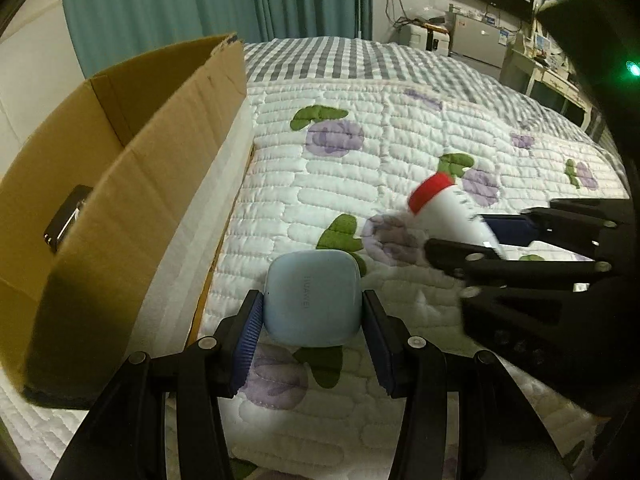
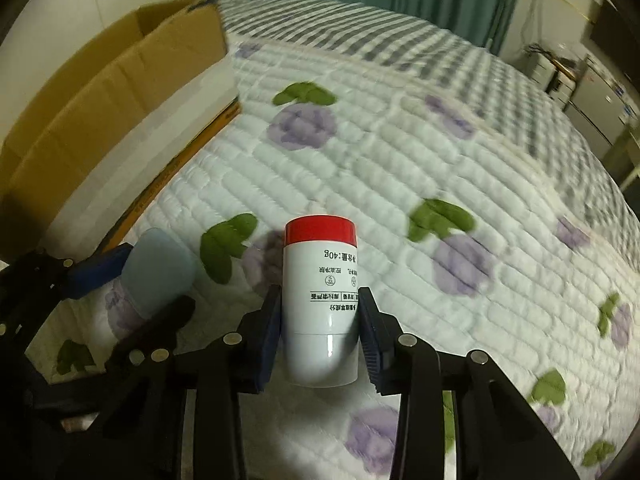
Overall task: Organize rigid objects
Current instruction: 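Grasp the white red-capped bottle with the right gripper, then lower the earbud case and bottle into the box and open both grippers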
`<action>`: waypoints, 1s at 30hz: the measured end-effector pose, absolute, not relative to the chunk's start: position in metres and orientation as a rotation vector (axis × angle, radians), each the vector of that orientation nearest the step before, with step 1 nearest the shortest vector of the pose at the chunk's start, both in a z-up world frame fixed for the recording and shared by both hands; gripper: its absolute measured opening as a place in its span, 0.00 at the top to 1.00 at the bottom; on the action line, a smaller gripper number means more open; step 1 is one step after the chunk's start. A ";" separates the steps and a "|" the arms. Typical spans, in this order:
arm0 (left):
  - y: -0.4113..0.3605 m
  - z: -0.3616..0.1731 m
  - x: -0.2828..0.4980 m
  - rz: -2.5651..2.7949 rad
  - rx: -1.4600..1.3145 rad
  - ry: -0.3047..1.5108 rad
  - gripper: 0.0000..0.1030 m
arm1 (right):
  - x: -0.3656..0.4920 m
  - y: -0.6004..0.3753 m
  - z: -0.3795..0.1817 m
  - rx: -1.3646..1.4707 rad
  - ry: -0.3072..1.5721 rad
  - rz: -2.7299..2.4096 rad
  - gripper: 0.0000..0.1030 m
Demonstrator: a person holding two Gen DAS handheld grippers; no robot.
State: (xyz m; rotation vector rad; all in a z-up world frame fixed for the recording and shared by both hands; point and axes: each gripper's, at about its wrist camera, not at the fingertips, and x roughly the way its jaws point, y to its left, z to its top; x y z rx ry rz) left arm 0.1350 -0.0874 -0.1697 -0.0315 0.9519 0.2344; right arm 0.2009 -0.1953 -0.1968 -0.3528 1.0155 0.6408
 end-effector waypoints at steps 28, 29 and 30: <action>-0.038 -0.018 0.062 0.059 -0.049 0.703 0.51 | 0.078 -0.203 -0.045 -0.282 0.747 0.472 0.65; -0.029 -0.011 0.061 0.065 -0.056 0.696 0.51 | 0.076 -0.196 -0.039 -0.286 0.736 0.480 0.65; -0.022 -0.008 0.060 0.069 -0.064 0.691 0.51 | 0.073 -0.190 -0.032 -0.289 0.725 0.489 0.65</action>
